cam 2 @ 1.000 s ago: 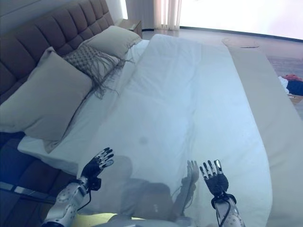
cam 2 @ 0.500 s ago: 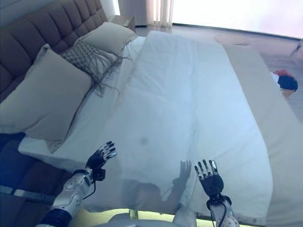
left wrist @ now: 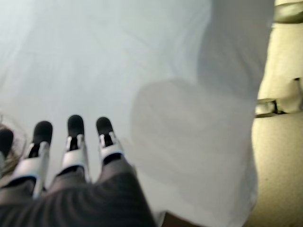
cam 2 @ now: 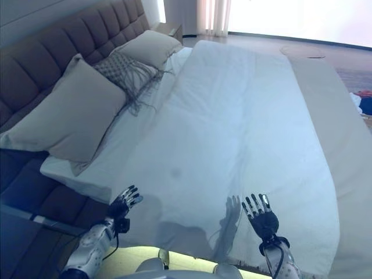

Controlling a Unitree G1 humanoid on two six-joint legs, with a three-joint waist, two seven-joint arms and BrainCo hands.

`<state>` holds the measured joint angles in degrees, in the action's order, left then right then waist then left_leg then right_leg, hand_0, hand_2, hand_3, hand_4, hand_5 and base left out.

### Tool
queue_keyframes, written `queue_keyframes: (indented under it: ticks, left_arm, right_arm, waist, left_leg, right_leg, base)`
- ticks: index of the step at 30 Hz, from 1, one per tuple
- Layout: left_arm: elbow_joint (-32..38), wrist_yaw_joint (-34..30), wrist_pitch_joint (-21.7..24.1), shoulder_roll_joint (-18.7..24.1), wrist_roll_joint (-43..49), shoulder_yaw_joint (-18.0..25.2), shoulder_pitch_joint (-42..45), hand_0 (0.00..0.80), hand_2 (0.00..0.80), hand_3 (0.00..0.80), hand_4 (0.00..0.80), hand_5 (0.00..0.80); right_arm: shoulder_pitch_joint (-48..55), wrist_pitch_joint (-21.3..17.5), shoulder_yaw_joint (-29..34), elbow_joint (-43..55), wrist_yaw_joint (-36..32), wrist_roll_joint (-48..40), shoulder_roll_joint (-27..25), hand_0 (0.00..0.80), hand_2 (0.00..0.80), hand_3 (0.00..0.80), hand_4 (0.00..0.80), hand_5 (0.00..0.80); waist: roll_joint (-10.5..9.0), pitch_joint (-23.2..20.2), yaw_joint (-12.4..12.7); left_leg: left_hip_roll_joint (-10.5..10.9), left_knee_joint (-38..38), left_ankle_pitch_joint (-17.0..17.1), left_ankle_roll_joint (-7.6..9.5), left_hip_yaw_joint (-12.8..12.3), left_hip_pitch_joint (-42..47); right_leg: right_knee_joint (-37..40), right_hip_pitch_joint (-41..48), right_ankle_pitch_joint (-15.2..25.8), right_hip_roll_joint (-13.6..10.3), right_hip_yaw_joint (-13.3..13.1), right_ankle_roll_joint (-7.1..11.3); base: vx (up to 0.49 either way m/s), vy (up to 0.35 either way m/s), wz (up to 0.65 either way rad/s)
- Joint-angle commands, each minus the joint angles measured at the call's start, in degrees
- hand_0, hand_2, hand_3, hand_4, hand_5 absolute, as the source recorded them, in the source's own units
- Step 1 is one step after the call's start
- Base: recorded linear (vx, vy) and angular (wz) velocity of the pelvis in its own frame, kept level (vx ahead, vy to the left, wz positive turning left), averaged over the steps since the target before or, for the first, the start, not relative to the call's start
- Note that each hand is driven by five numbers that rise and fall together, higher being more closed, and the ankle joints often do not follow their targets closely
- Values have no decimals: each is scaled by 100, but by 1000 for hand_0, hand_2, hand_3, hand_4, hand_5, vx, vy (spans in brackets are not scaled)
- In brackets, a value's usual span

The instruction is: Make the bed neatly

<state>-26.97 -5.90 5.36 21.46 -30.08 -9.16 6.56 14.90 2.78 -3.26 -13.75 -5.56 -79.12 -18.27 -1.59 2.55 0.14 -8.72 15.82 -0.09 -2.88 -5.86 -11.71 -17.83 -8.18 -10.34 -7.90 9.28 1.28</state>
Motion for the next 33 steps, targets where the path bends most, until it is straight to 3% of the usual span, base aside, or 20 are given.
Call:
queue_keyframes:
  ticks: [1,4,6,8,9,13,16,19,24,28,29,31,32,33]
  left_arm:
    - [170,192,357,145,-46,190,-288,0,0,0,0,0]
    - [285,208,341,195,-99,135,-248,0,0,0,0,0]
    - [262,184,344,192,-119,53,-351,0,0,0,0,0]
    - [244,166,352,201,-89,-31,-474,0,0,0,0,0]
    - [186,58,283,243,-11,-76,-628,0,0,0,0,0]
    - [497,207,138,464,279,-33,-444,0,0,0,0,0]
    - [472,417,313,714,892,74,-352,0,0,0,0,0]
    - [377,871,514,921,1552,-127,-578,0,0,0,0,0]
    - [58,1711,504,993,2931,-623,-1320,0,0,0,0,0]
    - [79,1989,495,930,3902,-1138,-1644,0,0,0,0,0]
    - [60,2188,529,911,4097,-1277,-1624,0,0,0,0,0]
    - [-80,2601,690,827,4255,-1483,-1816,0,0,0,0,0]
    - [-178,2886,724,801,4289,-1640,-2131,0,0,0,0,0]
    - [-323,3078,734,739,4360,-1790,-2451,0,0,0,0,0]
  right_arm:
    - [-181,192,47,391,-153,-11,-69,0,0,0,0,0]
    - [-203,280,104,427,-97,175,-67,0,0,0,0,0]
    - [-274,149,122,413,-105,240,-30,0,0,0,0,0]
    - [-359,5,111,393,-147,253,2,0,0,0,0,0]
    - [-479,-168,149,333,-70,233,61,0,0,0,0,0]
    - [-380,-23,192,559,38,45,202,0,0,0,0,0]
    - [-198,118,124,714,-140,-24,285,0,0,0,0,0]
    - [-122,-27,-31,744,-78,57,356,0,0,0,0,0]
    - [-160,-453,-237,483,588,393,416,0,0,0,0,0]
    - [-215,-381,-225,191,451,239,413,0,0,0,0,0]
    - [-246,-323,-252,89,356,327,338,0,0,0,0,0]
    - [-561,-453,-258,-69,122,265,179,0,0,0,0,0]
    - [-931,-632,-305,-212,-57,231,116,0,0,0,0,0]
    - [-1199,-799,-338,-330,-172,188,104,0,0,0,0,0]
  waist:
    - [-4,-55,-348]
    - [275,-130,-441]
    - [439,-86,-462]
    - [444,-20,-468]
    - [375,60,-491]
    - [229,114,-441]
    - [195,73,-388]
    - [118,119,-388]
    - [69,262,-434]
    - [80,433,-520]
    - [124,558,-520]
    - [237,841,-508]
    - [284,1043,-508]
    - [305,1179,-533]
  left_leg:
    - [-736,-34,647,-321,223,462]
    - [-983,-599,941,-508,471,879]
    - [-943,-1135,778,-618,528,1079]
    - [-801,-1225,520,-646,507,1090]
    - [-612,-935,136,-662,345,1014]
    - [-127,-559,-335,-452,369,931]
    - [-68,-641,-366,-291,184,929]
    - [-51,-617,-351,-301,201,810]
    - [-456,-579,-134,-458,271,517]
    - [-765,-249,-80,-622,383,269]
    - [-782,-75,-113,-666,629,156]
    - [-559,-339,84,-541,1031,-95]
    - [-351,-495,176,-447,1238,-359]
    - [-236,-565,243,-370,1205,-586]
  right_leg:
    - [513,111,631,158,-454,123]
    - [350,-37,612,4,-638,274]
    - [235,-97,671,-428,-679,548]
    - [161,-176,761,-765,-696,752]
    - [124,-213,919,-1160,-725,964]
    - [464,-126,1496,-1553,-880,1132]
    - [377,-177,1297,-1355,-585,1133]
    - [315,-441,1520,-1343,-569,1202]
    - [306,-599,1421,-1036,-519,1264]
    - [155,-714,1296,-759,-522,1177]
    - [154,-717,1294,-659,-612,1138]
    - [19,-1038,1294,-594,-810,1116]
    - [-47,-1410,1319,-567,-947,1102]
    - [-86,-1700,1363,-578,-1006,1095]
  base:
    - [49,447,-30]
    - [96,543,-26]
    - [76,591,-15]
    - [29,477,20]
    - [75,463,35]
    - [101,300,19]
    - [12,85,-18]
    - [-52,-90,-6]
    - [-119,-205,-2]
    - [-68,-162,3]
    - [-19,-33,-14]
    - [-264,132,-29]
    - [-510,243,-50]
    - [-519,235,-67]
